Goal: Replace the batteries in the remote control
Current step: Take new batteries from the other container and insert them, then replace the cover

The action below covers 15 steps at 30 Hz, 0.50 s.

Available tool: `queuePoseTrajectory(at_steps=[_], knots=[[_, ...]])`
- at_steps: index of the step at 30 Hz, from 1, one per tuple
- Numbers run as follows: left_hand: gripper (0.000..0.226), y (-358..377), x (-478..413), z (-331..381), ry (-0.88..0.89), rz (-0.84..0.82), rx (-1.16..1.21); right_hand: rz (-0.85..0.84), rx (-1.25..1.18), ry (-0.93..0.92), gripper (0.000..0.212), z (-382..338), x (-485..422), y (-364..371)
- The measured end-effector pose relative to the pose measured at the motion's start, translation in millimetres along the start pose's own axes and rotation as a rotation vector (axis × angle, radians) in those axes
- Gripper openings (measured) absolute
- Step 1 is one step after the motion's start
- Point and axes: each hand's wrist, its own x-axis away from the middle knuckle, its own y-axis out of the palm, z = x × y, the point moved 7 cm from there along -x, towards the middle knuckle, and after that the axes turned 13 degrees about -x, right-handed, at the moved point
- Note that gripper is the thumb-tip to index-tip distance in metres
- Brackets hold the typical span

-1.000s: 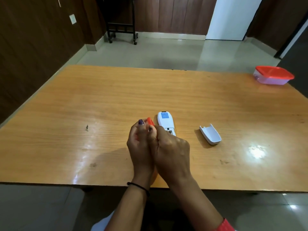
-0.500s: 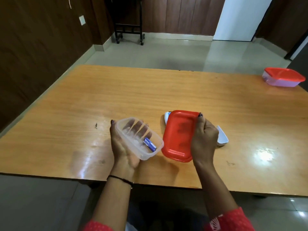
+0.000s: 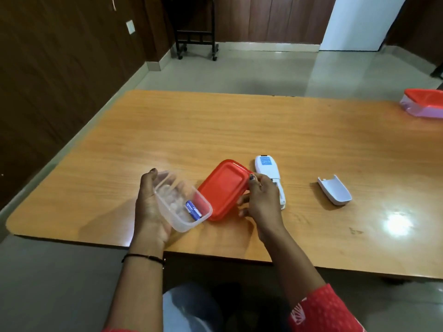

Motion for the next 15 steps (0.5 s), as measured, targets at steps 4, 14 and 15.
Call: queuePoseTrajectory(at_steps=[4,14,15], knots=[[0.038,-30.3,2.6,11.2,0.074,0.179,-0.171,-0.141,-0.161,0.177,0.034,19.0,9.4,32.8],[0.013,-58.2,-2.6,20.4,0.221,0.386,-0.253,-0.510,0.657,-0.513,0.031,-6.6,47.7,97.3],[0.008,-58.6,-2.8,19.5,0.224,0.393,-0.259,-0.600,0.721,-0.478,0.031,-5.9,52.6,108.1]])
